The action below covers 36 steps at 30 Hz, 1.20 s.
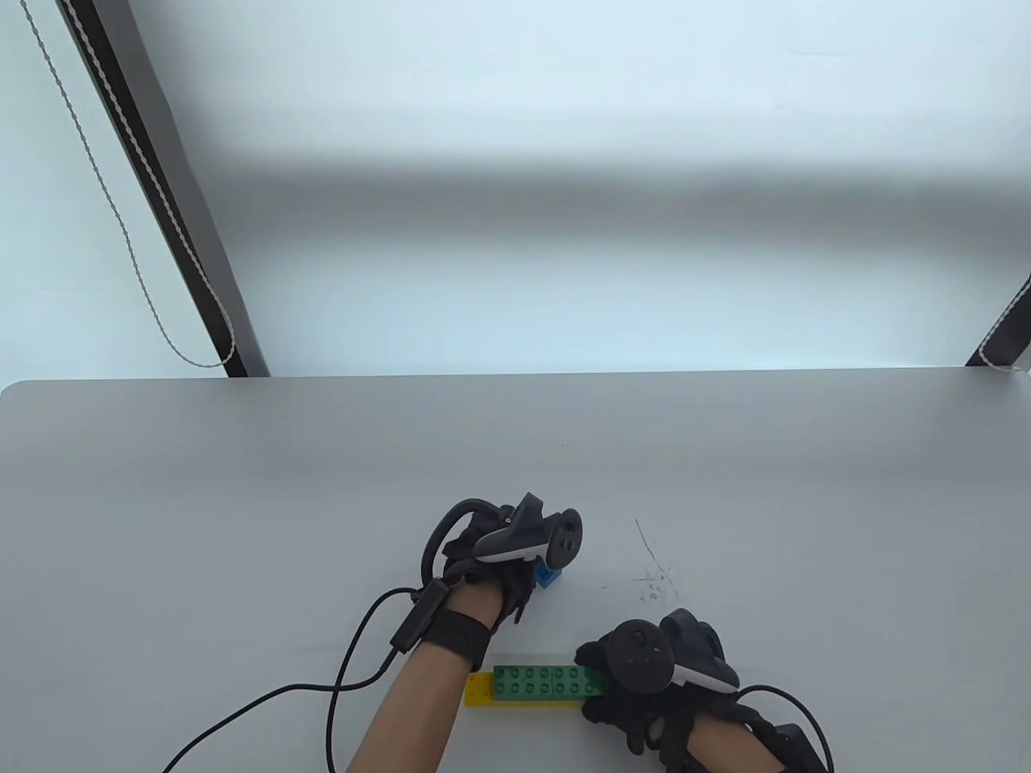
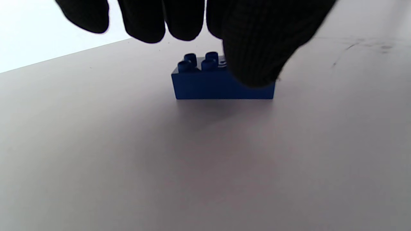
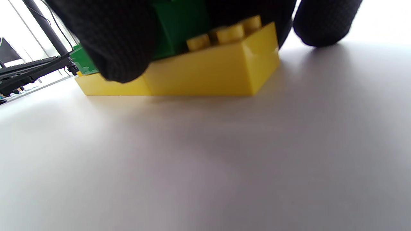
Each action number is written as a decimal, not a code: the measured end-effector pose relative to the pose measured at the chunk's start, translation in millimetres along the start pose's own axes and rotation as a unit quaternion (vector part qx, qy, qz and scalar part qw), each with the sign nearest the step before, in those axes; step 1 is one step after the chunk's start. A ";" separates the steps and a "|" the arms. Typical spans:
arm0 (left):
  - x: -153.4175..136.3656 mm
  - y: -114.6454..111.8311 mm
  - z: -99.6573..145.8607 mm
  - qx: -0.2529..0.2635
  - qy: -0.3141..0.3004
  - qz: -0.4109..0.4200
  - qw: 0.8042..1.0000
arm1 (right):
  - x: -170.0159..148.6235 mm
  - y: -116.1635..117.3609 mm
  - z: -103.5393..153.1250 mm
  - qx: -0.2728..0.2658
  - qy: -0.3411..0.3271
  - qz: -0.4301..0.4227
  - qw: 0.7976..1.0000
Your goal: Stack lego bricks
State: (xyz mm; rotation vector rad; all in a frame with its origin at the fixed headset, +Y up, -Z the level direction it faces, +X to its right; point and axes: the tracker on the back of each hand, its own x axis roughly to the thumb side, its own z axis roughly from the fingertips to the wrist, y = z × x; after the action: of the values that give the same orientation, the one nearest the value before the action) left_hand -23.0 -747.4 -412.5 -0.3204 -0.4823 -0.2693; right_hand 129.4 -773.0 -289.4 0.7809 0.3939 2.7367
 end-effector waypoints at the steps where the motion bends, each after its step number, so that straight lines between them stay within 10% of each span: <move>1: 0.6 -2.3 -2.0 -0.003 0.001 -0.003 1.000 | 0.0 0.0 0.0 0.000 0.000 0.000 1.000; 36: 5.1 -4.6 -3.3 0.002 -0.002 0.003 1.000 | 0.0 0.0 0.0 0.000 0.000 0.000 1.000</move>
State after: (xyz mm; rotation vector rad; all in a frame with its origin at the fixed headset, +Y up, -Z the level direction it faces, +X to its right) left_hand -18.9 -753.7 -411.7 -0.3185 -0.4854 -0.2629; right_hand 129.4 -773.0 -289.4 0.7808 0.3939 2.7367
